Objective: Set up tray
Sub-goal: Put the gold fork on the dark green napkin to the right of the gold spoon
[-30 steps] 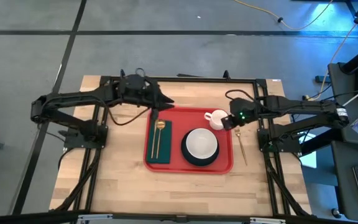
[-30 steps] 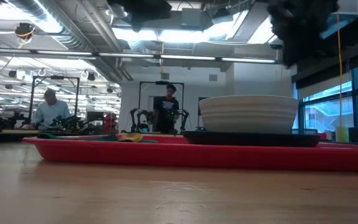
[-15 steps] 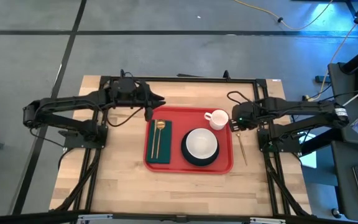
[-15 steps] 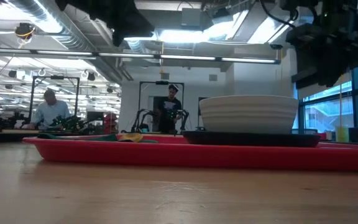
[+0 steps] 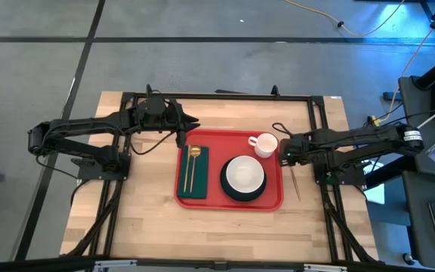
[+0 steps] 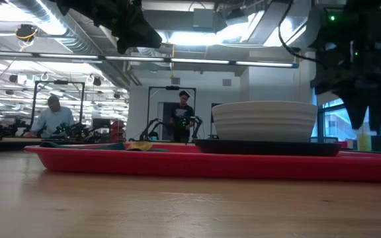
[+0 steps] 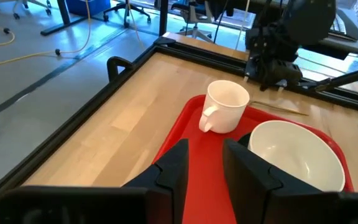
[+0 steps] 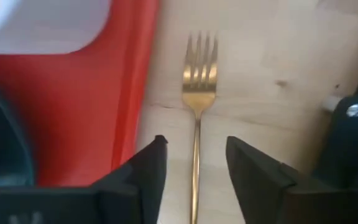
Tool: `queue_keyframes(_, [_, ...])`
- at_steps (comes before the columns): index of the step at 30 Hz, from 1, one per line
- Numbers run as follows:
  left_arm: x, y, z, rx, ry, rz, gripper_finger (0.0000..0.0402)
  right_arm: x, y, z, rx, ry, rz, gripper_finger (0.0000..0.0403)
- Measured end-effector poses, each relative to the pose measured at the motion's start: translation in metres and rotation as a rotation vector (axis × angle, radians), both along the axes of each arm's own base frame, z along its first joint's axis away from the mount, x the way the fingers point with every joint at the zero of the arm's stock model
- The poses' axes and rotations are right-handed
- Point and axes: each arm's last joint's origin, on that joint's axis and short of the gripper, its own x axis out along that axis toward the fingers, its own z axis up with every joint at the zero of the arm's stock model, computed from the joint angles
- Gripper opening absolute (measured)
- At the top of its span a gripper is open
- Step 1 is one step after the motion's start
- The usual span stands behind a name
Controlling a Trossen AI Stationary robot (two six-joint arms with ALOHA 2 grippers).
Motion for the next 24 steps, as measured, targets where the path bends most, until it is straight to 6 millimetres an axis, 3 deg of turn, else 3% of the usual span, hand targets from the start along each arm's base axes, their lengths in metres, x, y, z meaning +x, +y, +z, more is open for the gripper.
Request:
queue_keyframes(15, [0.0, 0.0, 0.0, 0.013, 0.004, 0.013, 0.0088, -0.014, 0.002, -0.052, 0.045, -0.011, 0.01, 0.0185])
queue_keyframes(24, [0.0, 0.001, 0.0, -0.001, 0.0, 0.02, 0.0086, -0.021, 0.003, -0.064, 0.061, 0.005, 0.016, 0.014])
